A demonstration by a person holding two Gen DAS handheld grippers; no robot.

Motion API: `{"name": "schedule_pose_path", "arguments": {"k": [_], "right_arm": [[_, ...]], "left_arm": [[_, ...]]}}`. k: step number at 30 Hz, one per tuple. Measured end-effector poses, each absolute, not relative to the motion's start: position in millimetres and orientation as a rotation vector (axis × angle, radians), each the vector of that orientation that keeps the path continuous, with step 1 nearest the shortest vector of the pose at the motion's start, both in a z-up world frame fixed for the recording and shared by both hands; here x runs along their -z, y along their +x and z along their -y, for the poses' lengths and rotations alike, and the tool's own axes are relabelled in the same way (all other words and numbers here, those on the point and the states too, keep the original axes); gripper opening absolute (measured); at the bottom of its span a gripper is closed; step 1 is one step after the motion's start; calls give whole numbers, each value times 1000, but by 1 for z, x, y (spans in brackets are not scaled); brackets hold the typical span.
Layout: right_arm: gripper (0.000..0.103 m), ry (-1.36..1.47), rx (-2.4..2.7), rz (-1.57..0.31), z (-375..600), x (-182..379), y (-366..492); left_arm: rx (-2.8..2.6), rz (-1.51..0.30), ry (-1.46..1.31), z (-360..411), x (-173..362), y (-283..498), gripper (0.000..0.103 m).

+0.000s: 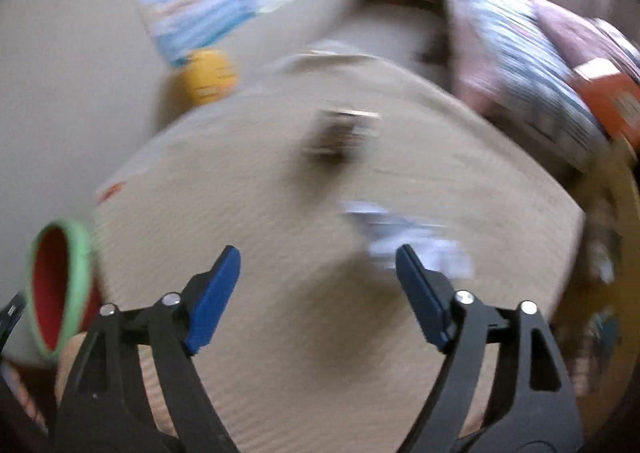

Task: Collect trash
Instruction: 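Grasp the silver foil ball with the right gripper while the left grasps the brown cigarette pack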

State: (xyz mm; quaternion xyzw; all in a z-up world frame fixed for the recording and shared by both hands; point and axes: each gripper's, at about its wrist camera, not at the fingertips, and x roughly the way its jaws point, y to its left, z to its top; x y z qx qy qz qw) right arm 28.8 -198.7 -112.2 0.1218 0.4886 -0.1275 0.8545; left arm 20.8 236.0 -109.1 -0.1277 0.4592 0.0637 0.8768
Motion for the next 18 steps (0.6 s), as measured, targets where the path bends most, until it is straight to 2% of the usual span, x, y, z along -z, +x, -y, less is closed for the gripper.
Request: {"name": "schedule_pose_path", "arguments": {"k": [3, 6, 7, 8, 9, 12, 18], "right_arm": [[85, 304, 279, -1101, 225, 138, 31], [82, 412, 219, -1092, 241, 152, 32], [68, 432, 190, -1090, 243, 157, 34], [61, 436, 177, -1097, 243, 162, 36], [50, 445, 155, -1100, 242, 165, 39], [45, 462, 112, -1056, 242, 161, 25], [45, 529, 46, -1011, 233, 160, -17]], "left_arm": [[-26, -977, -260, -193, 105, 29, 64], [90, -990, -197, -139, 99, 44, 65], [116, -996, -183, -124, 98, 48, 65], [155, -1004, -172, -104, 96, 56, 65], [182, -1007, -169, -90, 95, 62, 65], [252, -1010, -115, -35, 91, 87, 65], [334, -999, 46, 62, 108, 121, 68]]}}
